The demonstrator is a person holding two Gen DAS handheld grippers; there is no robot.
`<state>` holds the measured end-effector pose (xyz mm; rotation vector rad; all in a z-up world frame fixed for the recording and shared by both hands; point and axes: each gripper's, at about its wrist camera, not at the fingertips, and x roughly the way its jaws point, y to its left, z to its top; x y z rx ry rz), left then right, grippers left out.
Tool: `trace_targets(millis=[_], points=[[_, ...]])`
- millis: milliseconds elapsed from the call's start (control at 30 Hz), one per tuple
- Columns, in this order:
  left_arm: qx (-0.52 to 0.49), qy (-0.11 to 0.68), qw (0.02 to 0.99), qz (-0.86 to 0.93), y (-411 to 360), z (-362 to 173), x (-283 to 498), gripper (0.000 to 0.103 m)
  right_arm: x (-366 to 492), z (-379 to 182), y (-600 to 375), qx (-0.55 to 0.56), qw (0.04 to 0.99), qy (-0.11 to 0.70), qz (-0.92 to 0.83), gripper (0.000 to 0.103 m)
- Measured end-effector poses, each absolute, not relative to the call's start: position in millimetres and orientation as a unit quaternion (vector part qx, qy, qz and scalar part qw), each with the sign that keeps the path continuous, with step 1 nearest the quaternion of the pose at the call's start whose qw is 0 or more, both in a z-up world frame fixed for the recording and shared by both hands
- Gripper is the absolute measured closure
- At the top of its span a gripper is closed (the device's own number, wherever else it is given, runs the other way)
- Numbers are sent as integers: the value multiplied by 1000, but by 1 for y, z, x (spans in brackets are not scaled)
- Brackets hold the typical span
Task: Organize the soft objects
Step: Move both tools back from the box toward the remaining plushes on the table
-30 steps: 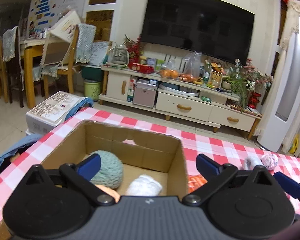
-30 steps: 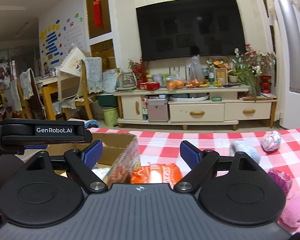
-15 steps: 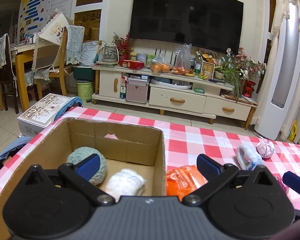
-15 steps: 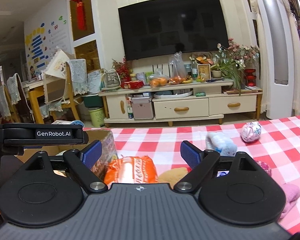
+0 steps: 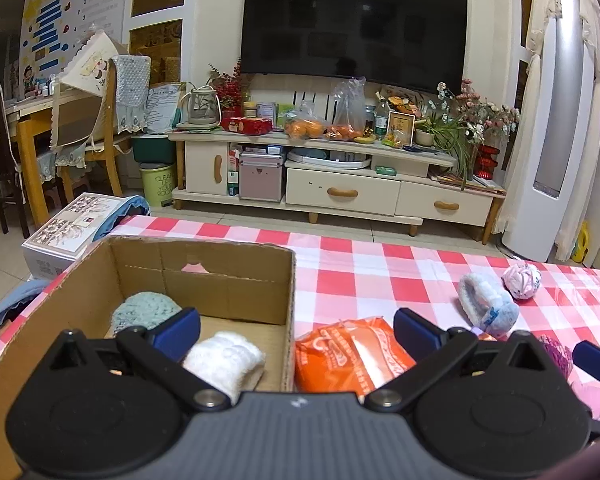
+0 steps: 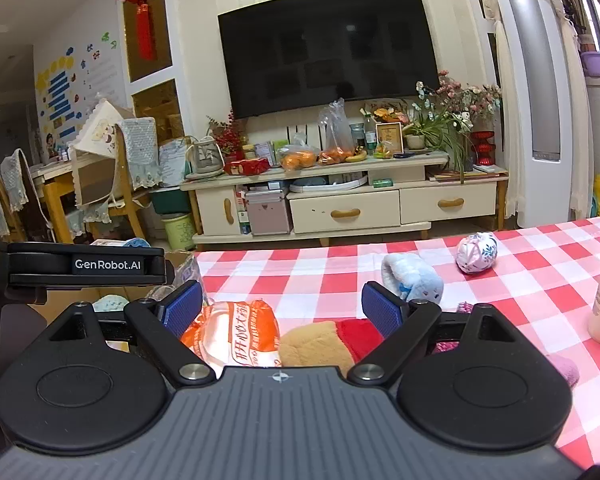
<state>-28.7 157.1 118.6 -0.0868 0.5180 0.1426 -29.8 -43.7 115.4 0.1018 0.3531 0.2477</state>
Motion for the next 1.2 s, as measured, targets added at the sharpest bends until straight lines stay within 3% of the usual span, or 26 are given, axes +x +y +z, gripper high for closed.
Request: trace_targets(millis=[1200], points=[[32,257,966,-10,76,103,-26,1,-52,97,-80,68,978,194,27,0]])
